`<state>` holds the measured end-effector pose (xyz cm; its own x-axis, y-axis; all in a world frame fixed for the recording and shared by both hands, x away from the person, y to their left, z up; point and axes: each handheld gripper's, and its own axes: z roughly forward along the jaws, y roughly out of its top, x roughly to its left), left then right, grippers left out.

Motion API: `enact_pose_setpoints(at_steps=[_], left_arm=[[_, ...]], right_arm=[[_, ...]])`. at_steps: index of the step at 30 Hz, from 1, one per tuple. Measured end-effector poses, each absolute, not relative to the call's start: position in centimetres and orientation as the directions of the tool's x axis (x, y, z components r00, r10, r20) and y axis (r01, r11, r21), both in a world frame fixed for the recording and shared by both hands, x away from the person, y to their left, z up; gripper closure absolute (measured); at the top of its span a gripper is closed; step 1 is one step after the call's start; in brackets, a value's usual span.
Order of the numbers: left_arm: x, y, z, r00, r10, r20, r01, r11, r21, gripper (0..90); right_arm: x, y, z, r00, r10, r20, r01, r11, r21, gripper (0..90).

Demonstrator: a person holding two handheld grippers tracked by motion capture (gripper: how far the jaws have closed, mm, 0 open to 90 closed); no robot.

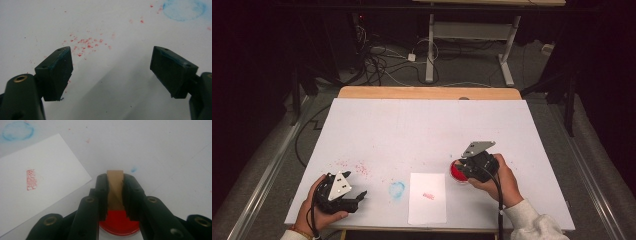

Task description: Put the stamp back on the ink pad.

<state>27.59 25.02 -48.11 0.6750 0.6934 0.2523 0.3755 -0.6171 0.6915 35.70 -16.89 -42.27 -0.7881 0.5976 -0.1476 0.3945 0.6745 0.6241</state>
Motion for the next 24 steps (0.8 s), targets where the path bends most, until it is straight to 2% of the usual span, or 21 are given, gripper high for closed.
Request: enact_pose_setpoints(at_steps=[13,24], left_arm=[[27.6,25.0,-48.1,0.676,0.691,0.255,0.372,-0.620,0.691,17.7],[27.6,25.0,-48.1,0.679,0.689,0.253,0.373,-0.621,0.690,17.7]], right_arm=[[36.5,-16.9,-44.1,-0.780,0.611,-0.135,0.443,0.692,0.570,75.5],[36.6,-16.9,-44.5,-0.785,0.603,-0.144,0.440,0.705,0.556,75.0]])
